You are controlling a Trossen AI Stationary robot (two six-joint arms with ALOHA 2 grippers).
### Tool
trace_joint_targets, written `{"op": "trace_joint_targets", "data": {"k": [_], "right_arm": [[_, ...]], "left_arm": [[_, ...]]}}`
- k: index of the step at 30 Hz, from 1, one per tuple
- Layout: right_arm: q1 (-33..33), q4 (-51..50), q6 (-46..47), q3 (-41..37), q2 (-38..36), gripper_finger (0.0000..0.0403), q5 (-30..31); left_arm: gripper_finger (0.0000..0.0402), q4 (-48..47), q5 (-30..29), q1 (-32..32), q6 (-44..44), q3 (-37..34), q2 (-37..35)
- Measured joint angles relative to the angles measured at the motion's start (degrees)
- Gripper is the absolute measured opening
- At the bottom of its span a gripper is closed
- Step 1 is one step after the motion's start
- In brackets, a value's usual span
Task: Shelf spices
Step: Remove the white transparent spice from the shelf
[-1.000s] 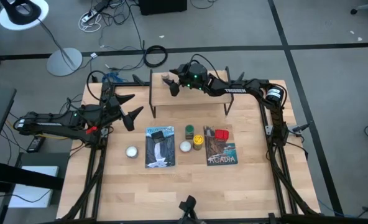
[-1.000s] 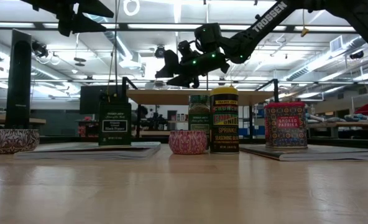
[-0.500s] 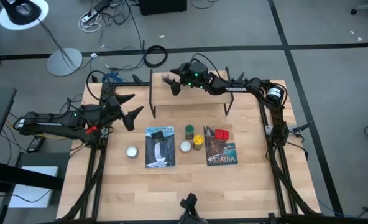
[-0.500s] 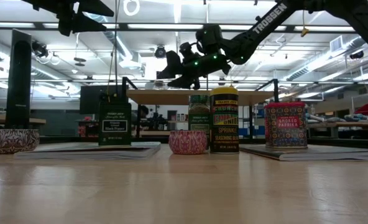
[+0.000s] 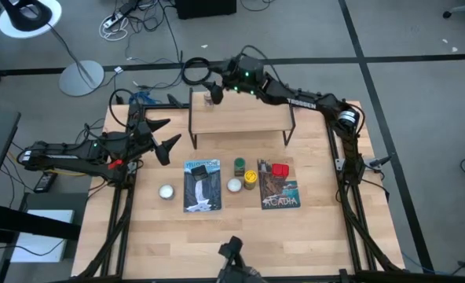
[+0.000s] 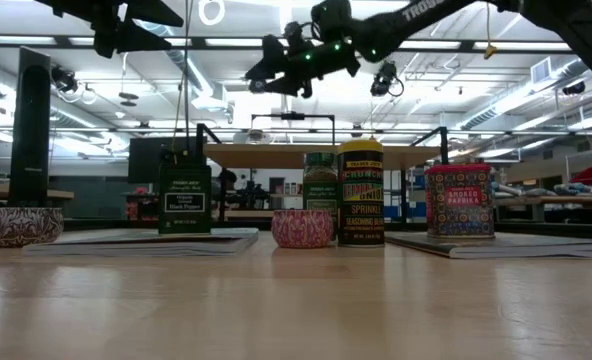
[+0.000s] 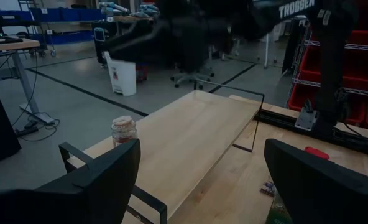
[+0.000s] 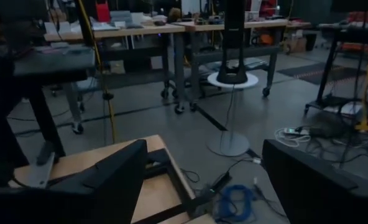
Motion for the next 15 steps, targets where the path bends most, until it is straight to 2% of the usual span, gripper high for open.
{"op": "trace_joint_targets", "data": {"k": [5, 10, 15], "right_arm": [[-2.2, -7.7, -0.4, 5.6, -0.1, 0.0318, -2.0], [-3.8, -15.8, -1.3, 6.1, 0.0, 0.0318, -4.3], [-3.6, -18.5, -2.7, 6.1, 3.6, 0.0318, -6.3]], "left_arm": [[0.0349, 0.0, 0.0, 0.0, 0.0, 0.0, 0.0], [0.0349, 0.1, 0.0, 0.0, 0.1, 0.0, 0.0], [0.0349, 0.2, 0.0, 0.0, 0.1, 0.0, 0.0]]}}
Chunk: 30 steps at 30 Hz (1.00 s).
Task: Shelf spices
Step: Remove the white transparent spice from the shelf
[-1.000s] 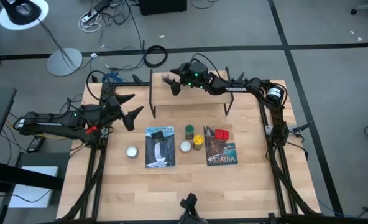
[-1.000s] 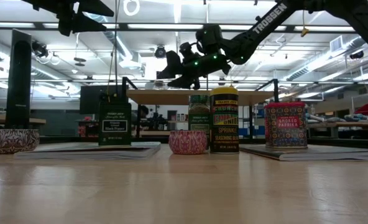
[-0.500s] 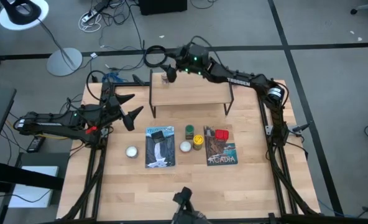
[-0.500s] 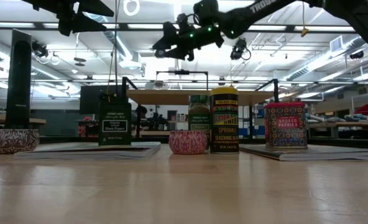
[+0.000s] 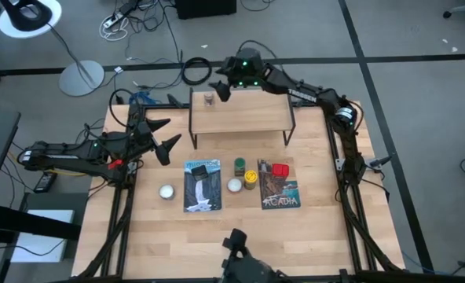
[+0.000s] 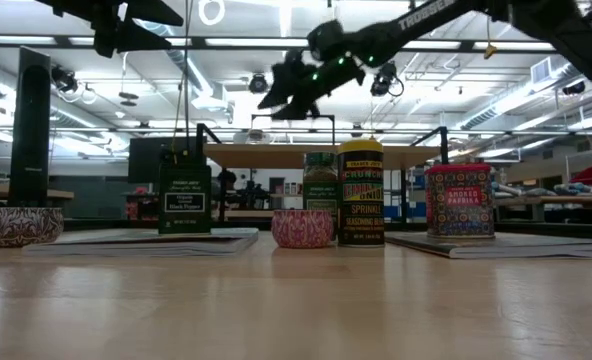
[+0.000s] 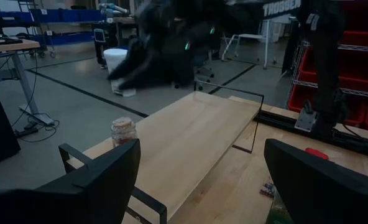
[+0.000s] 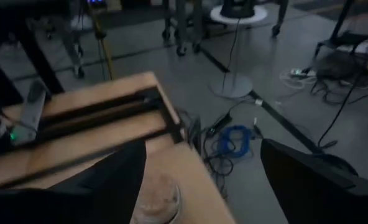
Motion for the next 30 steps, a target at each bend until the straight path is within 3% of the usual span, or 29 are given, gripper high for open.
{"op": "trace_joint_targets", "data": {"k": [8, 30], "right_arm": [[2.2, -0.2, -2.7, 1.5, 5.0, 0.0317, -0.7], [1.9, -5.9, -3.1, 1.7, 4.8, 0.0306, -2.6]], "left_arm": [[0.0349, -0.4, 0.0, 0.0, 0.1, 0.0, 0.0], [0.0349, 0.1, 0.0, 0.0, 2.5, 0.0, 0.0]]}}
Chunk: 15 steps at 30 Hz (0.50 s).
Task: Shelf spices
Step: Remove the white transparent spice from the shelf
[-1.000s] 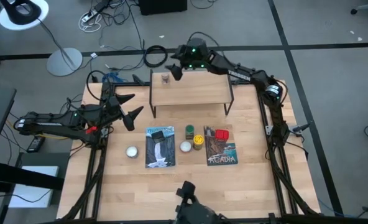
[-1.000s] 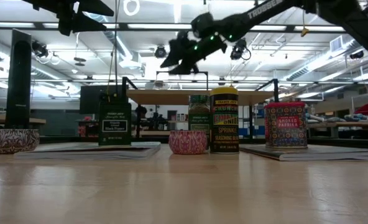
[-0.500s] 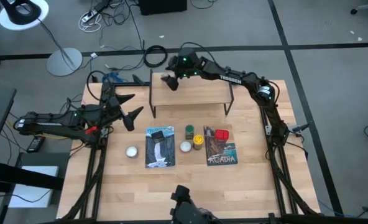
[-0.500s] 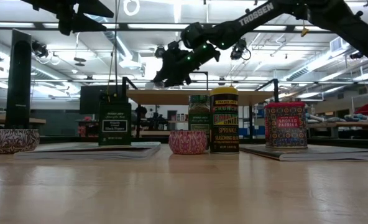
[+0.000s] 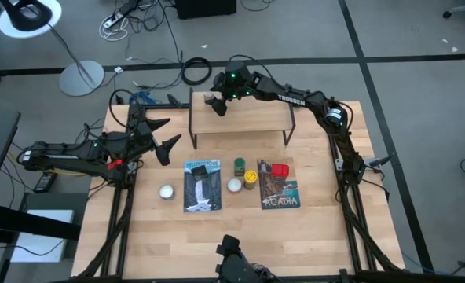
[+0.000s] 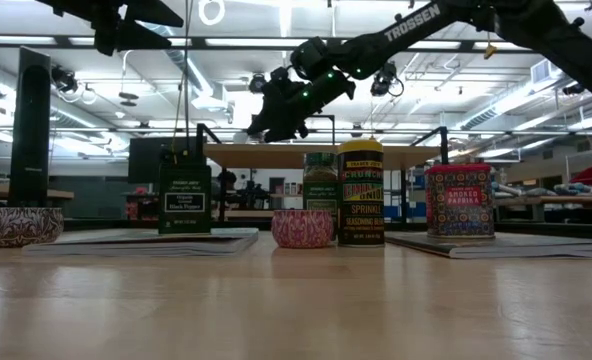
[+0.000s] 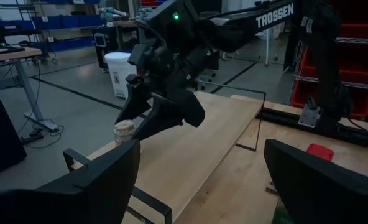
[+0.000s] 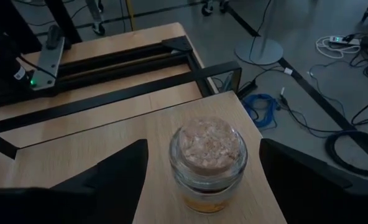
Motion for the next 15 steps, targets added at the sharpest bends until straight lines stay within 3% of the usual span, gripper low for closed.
{"op": "trace_joint_targets", "data": {"k": [9, 15], "right_arm": [[0.4, 0.0, -0.9, 0.0, 0.0, 0.0303, 0.0], [0.6, 0.7, -0.7, 0.0, 0.0, 0.0257, 0.4]], "left_arm": [[0.0349, 0.0, 0.0, 0.0, -0.1, 0.0, 0.0], [0.0349, 0.0, 0.0, 0.0, -1.0, 0.0, 0.0]]}}
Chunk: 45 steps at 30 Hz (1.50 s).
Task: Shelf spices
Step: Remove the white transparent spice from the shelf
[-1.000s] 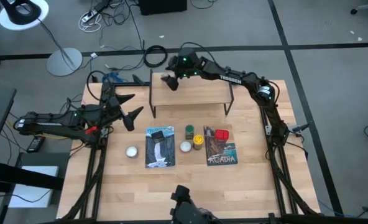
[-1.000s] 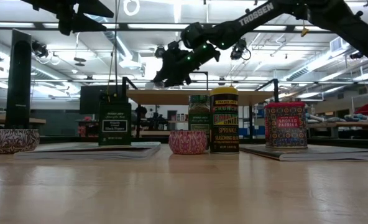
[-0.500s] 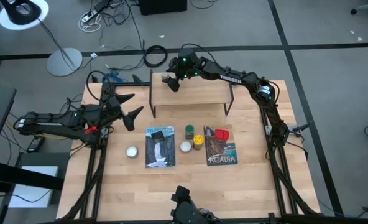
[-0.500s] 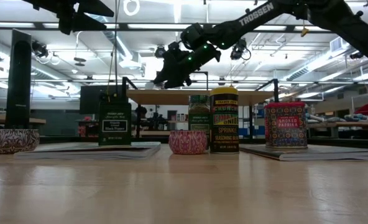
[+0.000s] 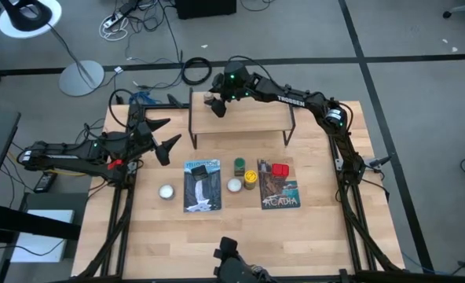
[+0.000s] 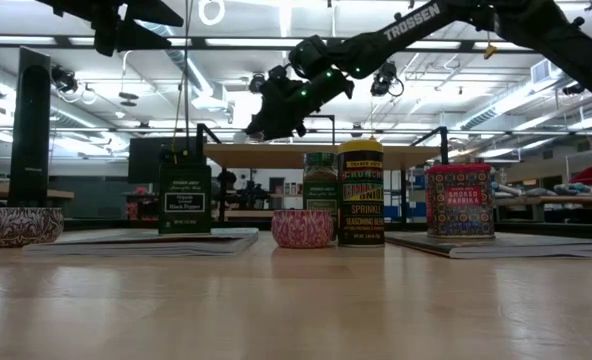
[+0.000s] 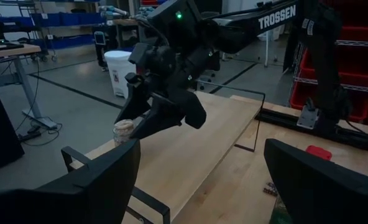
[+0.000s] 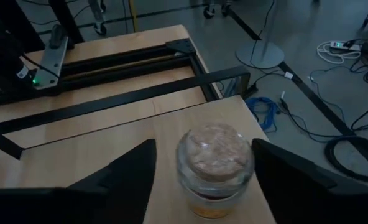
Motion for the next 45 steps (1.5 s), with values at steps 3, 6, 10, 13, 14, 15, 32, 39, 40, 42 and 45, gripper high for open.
{"op": "trace_joint_targets", "data": {"k": [3, 6, 10, 13, 14, 15, 32, 39, 40, 42, 45], "right_arm": [[-0.1, 0.4, 0.1, 0.0, 0.0, 0.0234, 0.1], [-0.1, 0.3, 0.1, 0.0, 0.0, 0.0223, 0.2], [-0.1, -0.8, 0.2, 0.0, 0.0, 0.0214, 0.2], [0.0, -1.7, 0.3, 0.0, 0.0, 0.0201, 0.2], [0.0, -1.9, 0.3, 0.0, 0.0, 0.0195, 0.2], [0.0, -2.1, 0.3, 0.0, 0.0, 0.0188, 0.1], [3.5, -1.7, -0.7, 0.0, 0.0, 0.017, 0.3], [6.1, -0.6, -3.4, 0.0, 0.0, 0.017, 3.4], [6.4, -0.5, -3.5, 0.0, 0.0, 0.017, 3.9], [6.9, -0.2, -4.1, 0.0, 0.0, 0.017, 4.7], [7.2, 1.3, -4.6, 0.0, -0.1, 0.017, 5.7]], "left_arm": [[0.0349, 0.0, 0.0, 0.0, 0.0, 0.0, 0.0], [0.0349, 0.0, 0.0, 0.0, 0.0, 0.0, 0.0], [0.0349, 0.0, 0.0, 0.0, 0.0, 0.0, 0.0], [0.0349, 0.0, 0.0, 0.0, 0.0, 0.0, 0.0], [0.0349, 0.0, 0.0, 0.0, 0.0, 0.0, 0.0], [0.0349, 0.0, 0.0, 0.0, 0.0, 0.0, 0.0], [0.0349, -0.2, 0.0, 0.0, 0.0, 0.0, 0.0], [0.0349, -0.4, 0.0, 0.0, 0.0, 0.0, 0.0], [0.0349, -0.4, 0.0, 0.0, 0.0, 0.0, 0.0], [0.0349, -0.4, 0.0, 0.0, 0.0, 0.0, 0.0], [0.0349, -0.5, 0.0, 0.0, 0.0, 0.0, 0.0]]}}
